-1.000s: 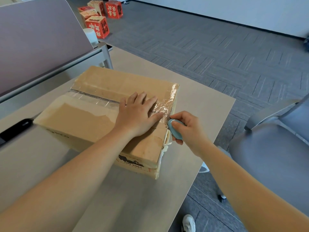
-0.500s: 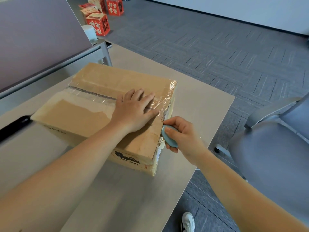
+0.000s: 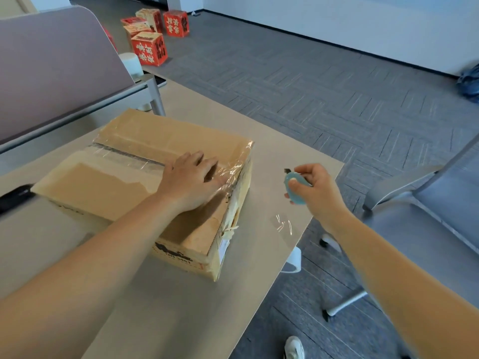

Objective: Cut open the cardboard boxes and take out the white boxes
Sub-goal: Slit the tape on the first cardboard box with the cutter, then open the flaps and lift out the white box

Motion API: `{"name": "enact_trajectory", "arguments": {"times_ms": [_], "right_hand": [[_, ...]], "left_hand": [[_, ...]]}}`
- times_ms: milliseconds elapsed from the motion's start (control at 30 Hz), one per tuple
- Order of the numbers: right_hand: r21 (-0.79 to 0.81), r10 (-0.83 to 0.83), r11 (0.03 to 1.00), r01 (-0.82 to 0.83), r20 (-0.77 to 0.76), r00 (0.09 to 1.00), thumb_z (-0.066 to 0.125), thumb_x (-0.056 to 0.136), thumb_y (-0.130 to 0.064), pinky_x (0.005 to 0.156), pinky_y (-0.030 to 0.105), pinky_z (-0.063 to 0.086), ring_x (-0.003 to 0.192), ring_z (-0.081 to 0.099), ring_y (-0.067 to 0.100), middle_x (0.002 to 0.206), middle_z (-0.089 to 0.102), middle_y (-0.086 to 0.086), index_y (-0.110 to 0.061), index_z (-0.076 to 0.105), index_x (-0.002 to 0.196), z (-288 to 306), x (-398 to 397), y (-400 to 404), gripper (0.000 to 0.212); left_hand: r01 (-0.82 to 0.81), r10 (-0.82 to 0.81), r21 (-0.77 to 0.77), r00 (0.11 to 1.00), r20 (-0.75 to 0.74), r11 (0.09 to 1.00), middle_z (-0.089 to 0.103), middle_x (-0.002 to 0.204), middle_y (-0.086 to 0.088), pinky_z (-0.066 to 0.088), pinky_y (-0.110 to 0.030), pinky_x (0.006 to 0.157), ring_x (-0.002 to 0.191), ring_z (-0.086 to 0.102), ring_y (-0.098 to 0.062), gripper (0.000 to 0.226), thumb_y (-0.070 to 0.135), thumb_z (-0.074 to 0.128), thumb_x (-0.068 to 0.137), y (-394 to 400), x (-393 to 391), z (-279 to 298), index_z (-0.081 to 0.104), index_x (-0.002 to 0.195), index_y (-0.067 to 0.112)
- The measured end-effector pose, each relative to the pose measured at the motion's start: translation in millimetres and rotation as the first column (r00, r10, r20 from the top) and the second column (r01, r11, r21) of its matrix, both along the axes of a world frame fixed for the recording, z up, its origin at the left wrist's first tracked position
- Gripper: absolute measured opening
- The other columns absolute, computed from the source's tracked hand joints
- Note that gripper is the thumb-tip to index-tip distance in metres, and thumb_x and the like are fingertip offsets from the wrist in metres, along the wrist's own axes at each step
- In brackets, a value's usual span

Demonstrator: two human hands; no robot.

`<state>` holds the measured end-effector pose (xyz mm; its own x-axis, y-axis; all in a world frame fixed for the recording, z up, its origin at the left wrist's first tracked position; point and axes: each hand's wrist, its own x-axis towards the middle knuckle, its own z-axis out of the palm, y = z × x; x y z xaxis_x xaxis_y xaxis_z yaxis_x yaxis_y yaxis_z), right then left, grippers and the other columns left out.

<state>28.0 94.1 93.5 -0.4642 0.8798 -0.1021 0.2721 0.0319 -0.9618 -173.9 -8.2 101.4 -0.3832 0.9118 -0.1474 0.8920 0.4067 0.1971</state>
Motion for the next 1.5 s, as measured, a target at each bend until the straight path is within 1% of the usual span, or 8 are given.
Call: {"name": "enact_trajectory", "arguments": {"times_ms": [167,400,567,700,933,1100,1233,1500], "right_hand": [[0.119,0.056,0.99,-0.07,0.118,0.991,0.06,0.086,-0.007,0.072,0.033,0.051,0.081,0.058,0.021,0.092,0.056,0.004,-0.026,0.048,0.077,8.1,6.7,53.1,0.024],[0.136,0.327,0.914,-0.382,0.31,0.893,0.063,0.085,-0.011,0.057,0.018,0.037,0.076,0.049,0.014,0.076,0.051,-0.009,-0.014,0.054,0.096,-15.0,9.4,120.9,0.014],[0.059,0.514,0.81,-0.584,0.407,0.755,0.064,0.083,-0.011,0.07,0.027,0.038,0.083,0.048,0.018,0.082,0.052,-0.001,-0.005,0.056,0.102,-52.4,3.0,132.8,0.021],[-0.015,0.642,0.707,-0.707,0.432,0.633,0.063,0.083,-0.009,0.055,0.006,0.038,0.076,0.047,0.012,0.076,0.049,-0.007,-0.004,0.058,0.103,-91.4,1.8,116.7,0.021],[-0.003,0.724,0.576,-0.817,0.465,0.509,0.06,0.085,-0.014,0.073,0.018,0.042,0.087,0.05,0.014,0.091,0.054,-0.002,-0.007,0.059,0.104,-128.6,5.1,90.0,0.021],[0.122,0.655,0.546,-0.829,0.554,0.514,0.062,0.082,-0.016,0.075,0.027,0.037,0.086,0.052,0.023,0.085,0.051,0.002,-0.017,0.059,0.08,-131.0,5.3,90.6,0.003],[0.117,0.64,0.597,-0.794,0.527,0.559,0.063,0.084,-0.017,0.096,0.032,0.036,0.109,0.049,0.022,0.112,0.051,0.006,-0.009,0.057,0.116,-106.9,9.4,96.1,0.034],[0.343,0.622,0.503,-0.793,0.494,0.608,0.062,0.085,-0.019,0.095,0.024,0.032,0.114,0.047,0.021,0.122,0.05,0.007,-0.01,0.054,0.12,-25.0,-13.1,109.7,0.038]], "left_hand": [[-0.018,0.016,0.077,1.0,0.018,0.997,0.022,0.152,-0.007,0.013,-0.039,0.112,0.141,0.014,-0.021,0.056,0.052,0.04,0.092,22.7,43.7,14.3,0.038,0.138,0.02],[-0.053,0.056,0.021,0.988,-0.144,0.998,0.011,0.156,-0.001,0.003,-0.036,0.115,0.144,0.003,-0.018,0.079,0.066,0.013,0.08,61.4,110.3,-10.2,0.02,0.147,0.023],[-0.094,0.09,-0.022,0.986,-0.138,0.995,0.06,0.124,-0.017,0.043,-0.053,0.094,0.116,0.057,-0.033,0.058,0.049,0.043,0.076,57.3,148.3,-41.2,0.065,0.113,0.01],[-0.263,0.265,-0.256,0.964,-0.024,0.93,0.001,0.157,-0.003,-0.005,-0.039,0.115,0.144,-0.002,-0.019,0.061,0.045,0.033,0.097,32.5,164.8,-78.0,0.012,0.149,0.021],[-0.387,0.416,-0.375,0.909,-0.004,0.842,-0.004,0.157,-0.002,-0.004,-0.035,0.115,0.144,-0.008,-0.02,0.062,0.045,0.032,0.097,-1.2,178.7,-103.0,0.006,0.149,0.022],[-0.415,0.447,-0.347,0.894,0.014,0.841,-0.003,0.157,-0.001,-0.003,-0.036,0.115,0.144,-0.006,-0.02,0.062,0.046,0.031,0.097,-3.8,185.8,-101.1,0.006,0.149,0.022],[-0.414,0.435,-0.245,0.9,0.033,0.877,-0.002,0.157,0.0,-0.002,-0.032,0.115,0.144,-0.005,-0.018,0.063,0.045,0.034,0.096,2.2,187.3,-81.9,0.007,0.149,0.022],[-0.358,0.358,-0.012,0.933,-0.041,0.933,0.001,0.158,0.001,-0.003,-0.024,0.112,0.144,0.0,-0.013,0.062,0.045,0.037,0.096,18.0,178.2,-23.1,0.014,0.148,0.023]]}}
